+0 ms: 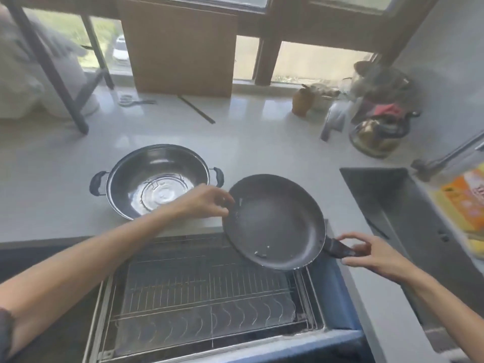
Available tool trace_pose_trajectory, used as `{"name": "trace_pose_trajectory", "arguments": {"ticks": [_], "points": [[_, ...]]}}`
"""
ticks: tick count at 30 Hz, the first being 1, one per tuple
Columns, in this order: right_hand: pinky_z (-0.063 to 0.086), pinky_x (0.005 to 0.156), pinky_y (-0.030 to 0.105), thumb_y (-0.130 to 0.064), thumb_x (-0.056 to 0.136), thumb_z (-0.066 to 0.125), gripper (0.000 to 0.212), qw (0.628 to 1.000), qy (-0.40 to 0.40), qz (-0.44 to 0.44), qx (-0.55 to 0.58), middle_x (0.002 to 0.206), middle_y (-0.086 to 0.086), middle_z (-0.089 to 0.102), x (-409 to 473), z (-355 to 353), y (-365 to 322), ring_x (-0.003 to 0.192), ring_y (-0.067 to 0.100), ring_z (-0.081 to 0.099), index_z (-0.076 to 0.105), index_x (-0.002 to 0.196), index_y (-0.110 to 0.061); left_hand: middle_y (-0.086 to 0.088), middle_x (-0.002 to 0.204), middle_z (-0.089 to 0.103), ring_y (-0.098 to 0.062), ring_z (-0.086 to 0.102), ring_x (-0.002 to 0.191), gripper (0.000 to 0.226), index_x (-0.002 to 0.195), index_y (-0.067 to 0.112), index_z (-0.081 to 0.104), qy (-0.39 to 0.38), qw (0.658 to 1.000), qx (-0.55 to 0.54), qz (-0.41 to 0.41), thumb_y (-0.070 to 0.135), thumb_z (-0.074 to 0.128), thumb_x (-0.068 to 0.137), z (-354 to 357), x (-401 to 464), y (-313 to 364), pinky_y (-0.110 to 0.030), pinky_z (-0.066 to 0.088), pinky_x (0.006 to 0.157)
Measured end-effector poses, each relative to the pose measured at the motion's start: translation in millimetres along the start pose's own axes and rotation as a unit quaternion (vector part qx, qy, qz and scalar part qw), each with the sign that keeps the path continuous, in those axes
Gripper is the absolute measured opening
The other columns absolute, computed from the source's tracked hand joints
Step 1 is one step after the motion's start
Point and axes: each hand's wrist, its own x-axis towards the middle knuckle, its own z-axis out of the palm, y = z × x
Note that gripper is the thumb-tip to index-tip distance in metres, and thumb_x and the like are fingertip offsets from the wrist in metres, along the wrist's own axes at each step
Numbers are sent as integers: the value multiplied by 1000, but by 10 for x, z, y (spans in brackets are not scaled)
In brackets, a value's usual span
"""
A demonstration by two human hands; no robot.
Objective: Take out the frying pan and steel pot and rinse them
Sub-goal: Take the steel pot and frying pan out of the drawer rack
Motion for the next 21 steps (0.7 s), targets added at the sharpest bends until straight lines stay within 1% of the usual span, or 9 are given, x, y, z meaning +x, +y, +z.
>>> {"name": "trace_pose_trajectory", "arguments": {"ticks": [1,2,4,7,10,14,16,17,21], "points": [[38,76,30,-26,63,84,46,1000,11,1,-1,79,20,69,134,-168,56,70,15,52,65,104,-34,18,78,60,-9,59,85,29,105,30,70,6,1000,4,2,24,63,78,-16,208,88,-18,42,72],[38,78,32,-16,68,81,42,1000,14,-8,-6,84,22,70,291,-320,93,72,16,55,65,102,-35,14,78,59,-12,59,86,29,106,28,70,12,1000,6,-1,23,63,78,-24,404,153,-21,43,74],[40,77,31,-6,72,76,41,999,27,-16,-21,82,14,73,634,-546,116,70,14,58,65,101,-33,7,82,60,-18,60,90,30,109,25,69,25,999,8,-26,21,63,80,21,760,183,-25,45,77],[39,66,23,-8,72,76,40,998,31,-35,-40,72,3,70,1136,-770,157,59,7,55,64,103,-30,-4,98,66,-24,61,100,32,112,21,67,45,996,7,-81,18,63,81,134,1253,109,-26,45,80],[38,57,20,-12,73,74,40,997,19,-52,-60,67,-2,67,1572,-916,274,54,5,51,62,107,-30,-9,114,66,-26,59,110,36,118,16,65,76,989,-2,-126,13,63,81,250,1615,78,-29,44,92],[37,52,10,-16,75,73,38,996,16,-55,-71,70,-1,65,1955,-1002,455,57,6,51,62,107,-33,-13,119,64,-27,57,108,38,121,13,62,81,984,2,-159,11,60,83,420,1881,17,-29,43,90],[37,54,10,-19,75,73,39,995,20,-51,-79,74,-1,67,2082,-982,538,64,8,53,61,108,-36,-13,120,62,-25,54,100,40,124,15,59,71,983,4,-171,11,57,84,494,1975,-51,-28,42,84],[37,55,11,-20,75,73,39,995,22,-51,-81,77,1,68,2138,-958,576,67,10,54,61,108,-37,-13,120,61,-25,54,100,41,125,15,58,73,981,6,-177,10,55,85,528,2010,-77,-28,41,84],[42,70,22,-20,75,73,39,995,30,-55,-83,85,8,70,2280,-865,701,76,17,58,60,106,-40,-12,127,58,-28,52,117,44,129,15,55,79,979,22,-186,8,48,86,644,2085,-181,-32,41,92]]}}
